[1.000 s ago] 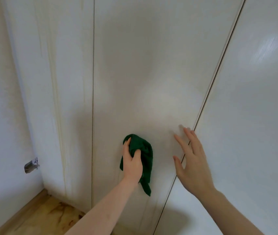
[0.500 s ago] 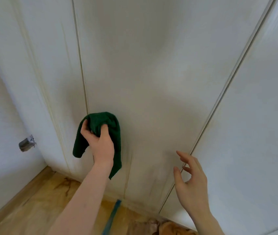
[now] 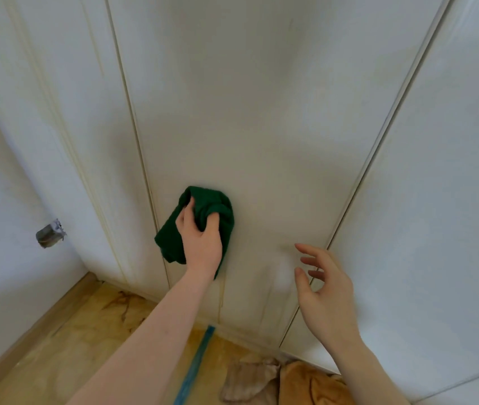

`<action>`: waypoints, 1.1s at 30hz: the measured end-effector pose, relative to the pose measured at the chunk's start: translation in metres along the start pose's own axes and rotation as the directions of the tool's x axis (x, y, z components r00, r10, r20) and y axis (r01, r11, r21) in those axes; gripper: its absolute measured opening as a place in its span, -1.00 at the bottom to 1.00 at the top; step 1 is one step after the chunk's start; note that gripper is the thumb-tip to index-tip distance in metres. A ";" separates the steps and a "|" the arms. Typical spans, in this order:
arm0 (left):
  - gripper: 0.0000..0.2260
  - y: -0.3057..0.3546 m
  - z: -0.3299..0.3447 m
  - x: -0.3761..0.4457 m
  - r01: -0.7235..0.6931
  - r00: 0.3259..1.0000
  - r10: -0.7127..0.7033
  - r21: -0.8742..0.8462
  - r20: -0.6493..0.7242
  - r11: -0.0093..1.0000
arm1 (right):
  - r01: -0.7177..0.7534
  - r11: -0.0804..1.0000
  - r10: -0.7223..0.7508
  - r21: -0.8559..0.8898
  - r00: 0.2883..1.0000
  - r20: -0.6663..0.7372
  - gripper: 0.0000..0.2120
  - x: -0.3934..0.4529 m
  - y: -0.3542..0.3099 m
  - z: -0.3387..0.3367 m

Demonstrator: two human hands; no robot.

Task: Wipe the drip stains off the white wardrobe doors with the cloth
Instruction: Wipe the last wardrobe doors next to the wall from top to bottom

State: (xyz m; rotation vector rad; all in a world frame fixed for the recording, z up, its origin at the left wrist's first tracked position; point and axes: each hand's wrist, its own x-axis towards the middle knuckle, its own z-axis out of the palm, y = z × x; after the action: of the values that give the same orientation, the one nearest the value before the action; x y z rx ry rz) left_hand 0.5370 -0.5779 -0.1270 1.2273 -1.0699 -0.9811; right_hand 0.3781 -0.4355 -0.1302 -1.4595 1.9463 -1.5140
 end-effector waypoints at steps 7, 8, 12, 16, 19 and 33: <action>-0.66 -0.001 0.051 -0.062 -0.063 0.991 0.049 0.105 0.128 0.992 | -0.159 0.984 0.166 0.083 0.983 -0.079 -0.67 -0.003 0.013 -0.034; -0.70 0.002 0.058 -0.071 -0.075 0.988 0.058 0.110 0.146 0.991 | -0.180 0.979 0.189 0.092 0.978 -0.093 -0.68 -0.004 0.015 -0.039; -0.81 0.003 0.087 -0.096 -0.158 0.946 0.101 0.164 0.309 0.974 | -0.229 0.964 0.247 0.132 0.959 -0.137 -0.66 -0.006 0.023 -0.052; -0.74 0.004 0.099 -0.113 -0.165 0.880 0.093 0.117 0.466 0.979 | -0.274 0.948 0.298 0.160 0.942 -0.154 -0.68 -0.009 0.025 -0.056; -0.74 0.008 0.090 -0.112 -0.124 0.909 0.093 0.048 0.407 0.991 | -0.286 0.944 0.313 0.166 0.935 -0.164 -0.68 -0.011 0.023 -0.057; -0.67 0.016 -0.025 0.007 0.010 0.976 -0.044 -0.161 -0.211 0.987 | -0.326 0.924 0.332 0.200 0.943 0.005 -0.71 -0.001 0.000 -0.002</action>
State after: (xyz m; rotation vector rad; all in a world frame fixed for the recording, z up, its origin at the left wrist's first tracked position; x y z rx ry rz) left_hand 0.5635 -0.5776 -0.1112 1.1890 -0.7930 -0.9133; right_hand 0.3768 -0.4339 -0.1296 -0.9751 1.8771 -1.5263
